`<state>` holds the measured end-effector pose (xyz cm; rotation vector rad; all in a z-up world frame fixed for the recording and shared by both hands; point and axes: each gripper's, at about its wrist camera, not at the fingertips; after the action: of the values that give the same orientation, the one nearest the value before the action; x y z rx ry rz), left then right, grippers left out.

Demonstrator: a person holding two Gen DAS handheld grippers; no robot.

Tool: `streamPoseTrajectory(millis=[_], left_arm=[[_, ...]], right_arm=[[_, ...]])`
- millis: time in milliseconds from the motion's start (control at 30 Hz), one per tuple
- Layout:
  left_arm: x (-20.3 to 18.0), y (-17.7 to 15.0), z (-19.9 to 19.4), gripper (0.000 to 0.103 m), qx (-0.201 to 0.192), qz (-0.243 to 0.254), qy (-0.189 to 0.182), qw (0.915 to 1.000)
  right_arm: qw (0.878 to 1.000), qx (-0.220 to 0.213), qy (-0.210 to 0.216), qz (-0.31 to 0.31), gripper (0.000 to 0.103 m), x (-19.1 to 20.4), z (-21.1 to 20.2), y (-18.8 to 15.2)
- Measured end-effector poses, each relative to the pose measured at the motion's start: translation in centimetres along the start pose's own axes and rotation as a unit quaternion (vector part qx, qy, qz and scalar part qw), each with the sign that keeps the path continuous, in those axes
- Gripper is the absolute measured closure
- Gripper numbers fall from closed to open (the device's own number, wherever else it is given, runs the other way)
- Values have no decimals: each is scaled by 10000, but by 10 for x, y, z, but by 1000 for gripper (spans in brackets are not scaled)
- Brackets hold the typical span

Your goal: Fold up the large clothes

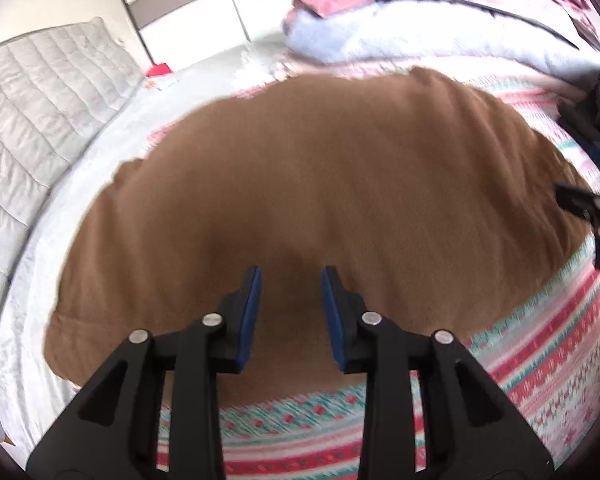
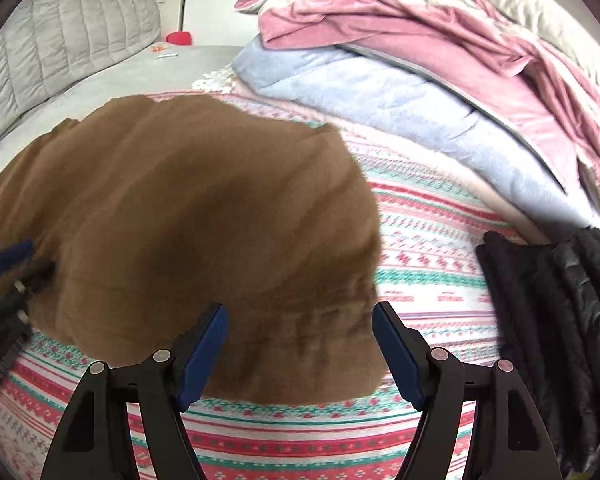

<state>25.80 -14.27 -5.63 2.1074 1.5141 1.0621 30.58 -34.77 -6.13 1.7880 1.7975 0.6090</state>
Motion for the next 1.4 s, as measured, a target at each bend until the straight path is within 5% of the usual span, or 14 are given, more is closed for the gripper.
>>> streamPoseTrajectory(millis=[133,267,533,733,933,1200,1400], left_arm=[[12,13,21,56,151,-221,100,9996],[7,7,61,56,811,-226,-143,9963],[25,27,66,56,1034,-417,-428,9928],[40,80,88,56,845,-507,-38,9951],[33,112,164,56,1462,-546,107,9877],[9,108,184,56,1163,-338,497,9914],[16,107,182,56,1142,-481,385,9915]], right_arm=[[9999,-69,-85,132,26,-9,-3,3],[9996,-123,-40,247,26,-15,-4,6],[9994,-162,-75,296,25,-17,-4,13],[9984,-38,106,556,25,-21,9,23],[9962,88,296,810,25,-18,27,35],[9940,363,499,907,25,-7,49,38],[9944,239,331,974,25,-10,39,35]])
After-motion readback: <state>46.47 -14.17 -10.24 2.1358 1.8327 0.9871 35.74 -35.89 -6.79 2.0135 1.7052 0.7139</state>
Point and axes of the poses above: each gripper's, at about its wrist camera, not at the fingertips, and z roughly the way its jaws point, x to its left, y to its top, and after that the axes turned 11 degrees about y, right-handed
